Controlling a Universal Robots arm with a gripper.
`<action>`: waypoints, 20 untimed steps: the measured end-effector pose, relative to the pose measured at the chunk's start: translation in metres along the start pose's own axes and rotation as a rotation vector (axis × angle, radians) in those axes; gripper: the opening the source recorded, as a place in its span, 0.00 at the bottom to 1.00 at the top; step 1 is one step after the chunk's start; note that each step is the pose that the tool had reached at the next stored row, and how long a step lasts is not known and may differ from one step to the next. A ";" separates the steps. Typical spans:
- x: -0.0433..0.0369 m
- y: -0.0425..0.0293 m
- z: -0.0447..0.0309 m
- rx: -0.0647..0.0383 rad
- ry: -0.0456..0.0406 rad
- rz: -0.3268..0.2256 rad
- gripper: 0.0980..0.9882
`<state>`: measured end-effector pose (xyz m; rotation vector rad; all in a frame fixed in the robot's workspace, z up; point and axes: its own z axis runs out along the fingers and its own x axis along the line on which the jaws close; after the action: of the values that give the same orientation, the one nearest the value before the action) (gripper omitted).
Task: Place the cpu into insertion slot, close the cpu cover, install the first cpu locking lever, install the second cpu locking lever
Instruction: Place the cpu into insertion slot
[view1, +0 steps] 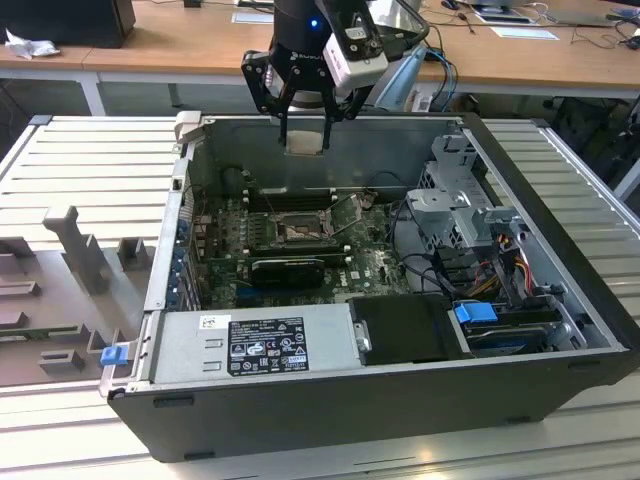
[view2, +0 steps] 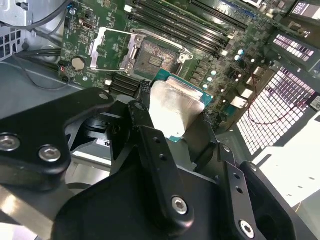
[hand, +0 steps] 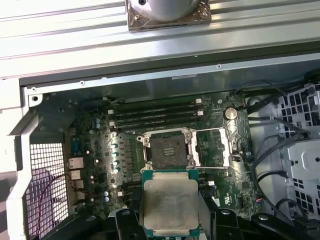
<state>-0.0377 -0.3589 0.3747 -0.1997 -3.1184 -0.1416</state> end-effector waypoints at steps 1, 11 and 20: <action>0.0000 0.0000 0.0000 0.000 -0.0004 0.005 0.48; 0.0000 0.0000 0.0002 -0.001 -0.0031 0.034 0.48; 0.0000 -0.0001 0.0003 -0.001 -0.0057 0.063 0.48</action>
<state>-0.0377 -0.3589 0.3743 -0.2989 -3.1133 -0.1423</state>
